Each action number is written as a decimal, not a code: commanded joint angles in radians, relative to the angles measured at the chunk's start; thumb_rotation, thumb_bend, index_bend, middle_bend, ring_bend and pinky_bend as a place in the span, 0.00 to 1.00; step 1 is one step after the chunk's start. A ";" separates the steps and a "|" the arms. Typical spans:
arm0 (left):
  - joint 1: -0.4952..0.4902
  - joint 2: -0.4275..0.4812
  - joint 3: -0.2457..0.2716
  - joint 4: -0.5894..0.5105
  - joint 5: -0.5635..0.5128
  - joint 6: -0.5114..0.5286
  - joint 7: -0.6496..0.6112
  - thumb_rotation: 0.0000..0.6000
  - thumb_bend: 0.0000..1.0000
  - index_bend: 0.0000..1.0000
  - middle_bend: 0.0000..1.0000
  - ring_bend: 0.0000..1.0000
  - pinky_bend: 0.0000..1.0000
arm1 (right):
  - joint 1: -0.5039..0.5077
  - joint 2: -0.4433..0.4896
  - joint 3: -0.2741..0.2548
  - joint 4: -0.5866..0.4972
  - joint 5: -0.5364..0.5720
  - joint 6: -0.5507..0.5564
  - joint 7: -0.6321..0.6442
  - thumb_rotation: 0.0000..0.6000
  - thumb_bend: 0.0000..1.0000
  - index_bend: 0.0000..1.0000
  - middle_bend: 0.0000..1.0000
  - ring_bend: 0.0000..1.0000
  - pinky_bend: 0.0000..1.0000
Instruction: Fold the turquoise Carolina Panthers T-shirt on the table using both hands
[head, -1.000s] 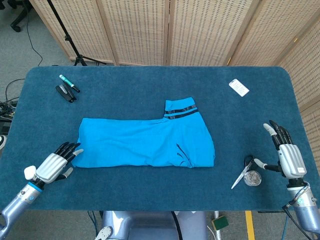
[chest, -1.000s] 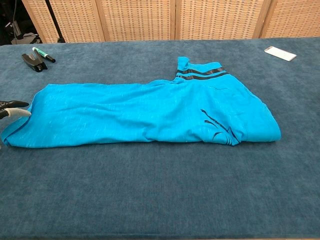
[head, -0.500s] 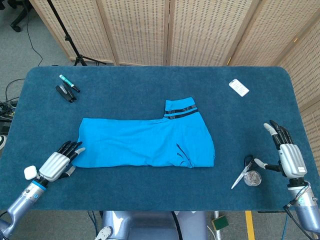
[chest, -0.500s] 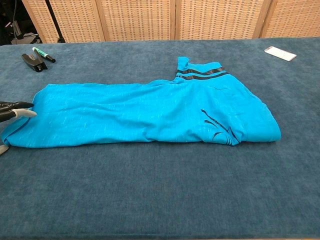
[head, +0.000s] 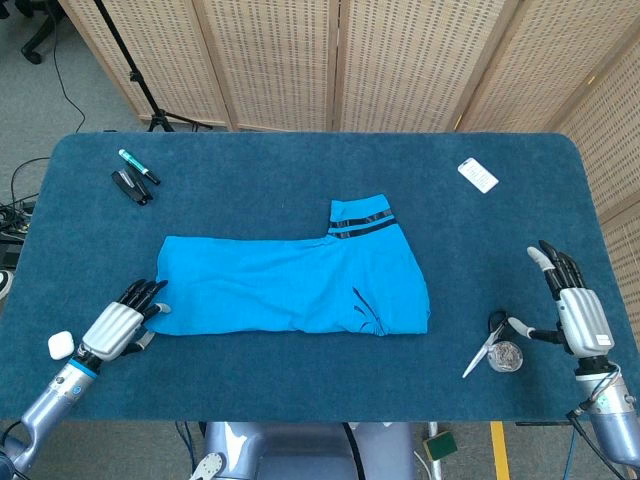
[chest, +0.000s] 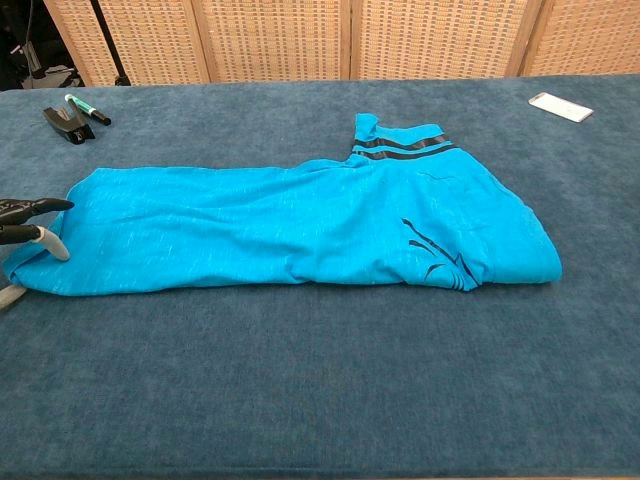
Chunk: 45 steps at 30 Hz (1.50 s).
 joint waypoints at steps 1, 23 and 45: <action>0.001 -0.003 -0.004 0.000 -0.006 0.002 -0.010 1.00 0.46 0.41 0.00 0.00 0.00 | 0.000 0.000 -0.001 0.000 -0.002 -0.002 -0.001 1.00 0.00 0.00 0.00 0.00 0.00; -0.013 -0.004 -0.041 -0.006 -0.046 0.005 -0.050 1.00 0.51 0.80 0.00 0.00 0.00 | -0.005 -0.003 0.006 0.000 -0.002 0.008 -0.027 1.00 0.00 0.00 0.00 0.00 0.00; 0.036 0.161 -0.061 0.000 -0.112 -0.061 -0.066 1.00 0.52 0.85 0.00 0.00 0.00 | -0.021 -0.093 0.006 0.064 -0.064 0.125 -0.308 1.00 0.00 0.00 0.00 0.00 0.00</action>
